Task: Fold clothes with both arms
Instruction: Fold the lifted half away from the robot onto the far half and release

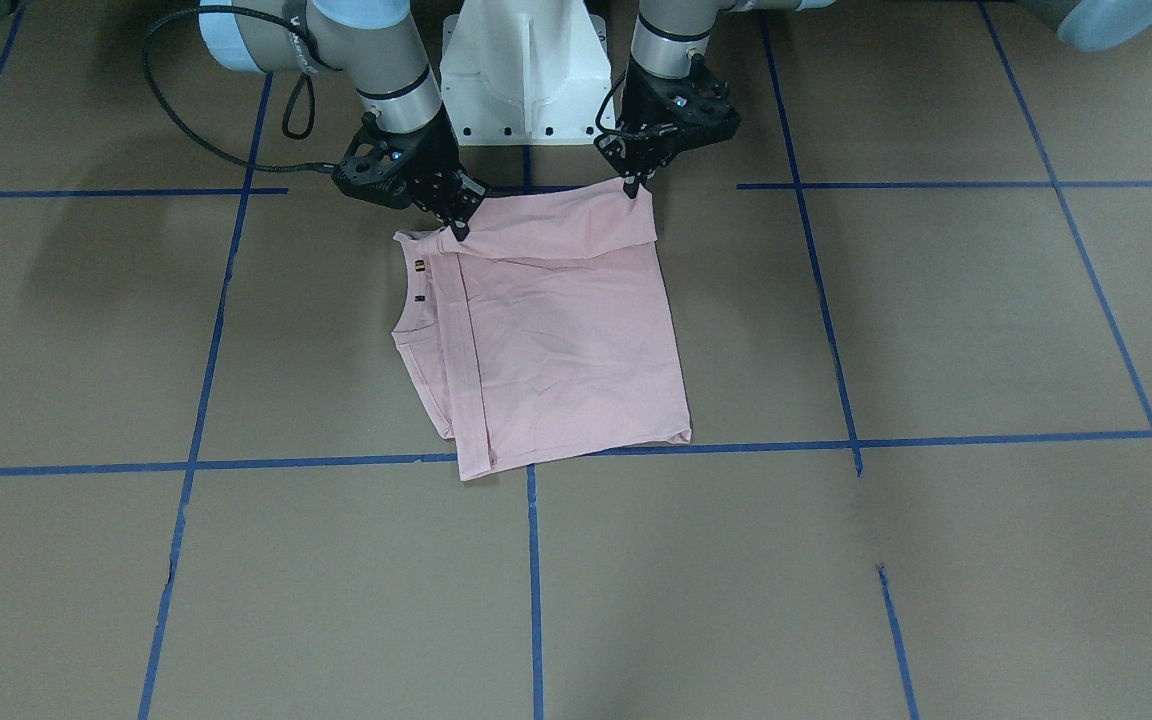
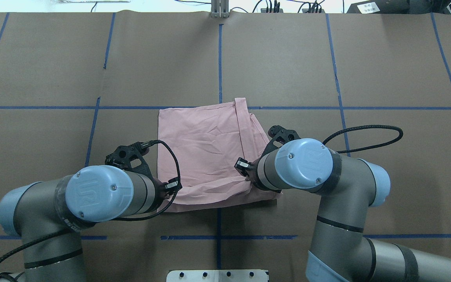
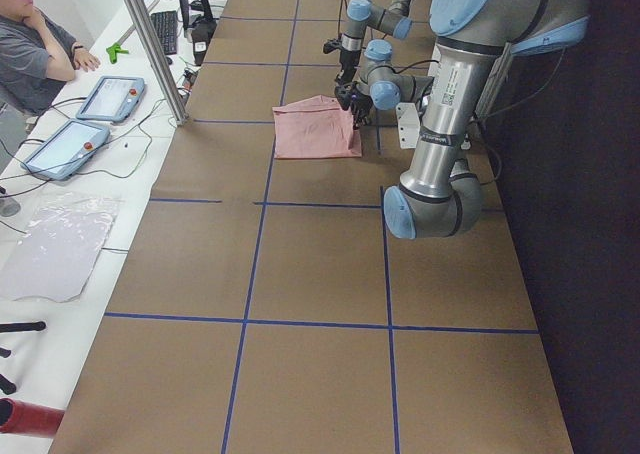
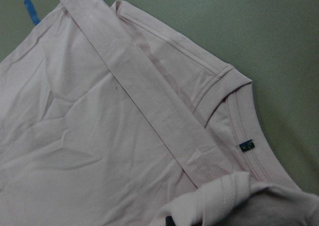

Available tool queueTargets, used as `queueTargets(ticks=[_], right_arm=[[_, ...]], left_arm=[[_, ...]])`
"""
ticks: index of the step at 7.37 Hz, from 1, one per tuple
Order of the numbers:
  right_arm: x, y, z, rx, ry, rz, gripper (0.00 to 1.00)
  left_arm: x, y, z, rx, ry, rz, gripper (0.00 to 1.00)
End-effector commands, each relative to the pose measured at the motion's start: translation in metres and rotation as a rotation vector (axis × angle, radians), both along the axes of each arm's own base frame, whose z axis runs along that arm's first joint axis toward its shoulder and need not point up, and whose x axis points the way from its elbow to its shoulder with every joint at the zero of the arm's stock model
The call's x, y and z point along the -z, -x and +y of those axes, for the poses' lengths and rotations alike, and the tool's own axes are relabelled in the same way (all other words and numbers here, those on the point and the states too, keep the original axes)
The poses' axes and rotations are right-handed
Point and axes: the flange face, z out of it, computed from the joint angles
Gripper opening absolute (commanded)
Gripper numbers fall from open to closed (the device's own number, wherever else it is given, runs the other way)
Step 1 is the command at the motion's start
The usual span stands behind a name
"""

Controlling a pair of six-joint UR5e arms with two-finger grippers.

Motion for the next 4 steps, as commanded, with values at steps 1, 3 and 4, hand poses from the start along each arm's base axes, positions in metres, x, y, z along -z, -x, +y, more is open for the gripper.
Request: queueTargets(ticks=[1, 3, 4], right_arm=[[0.011, 0.014, -0.061, -0.031, -0.047, 0.042, 0.0], [0.015, 0.035, -0.16, -0.124, -0.075, 0.019, 0.0], [0.017, 0.043, -0.198, -0.146, -0.093, 0.018, 0.0]], left_arm=[[0.001, 0.006, -0.052, 0.084, -0.005, -0.001, 0.0], [-0.026, -0.015, -0.161, 0.208, -0.014, -0.001, 0.04], [-0.032, 0.003, -0.198, 0.217, -0.047, -0.01, 0.06]])
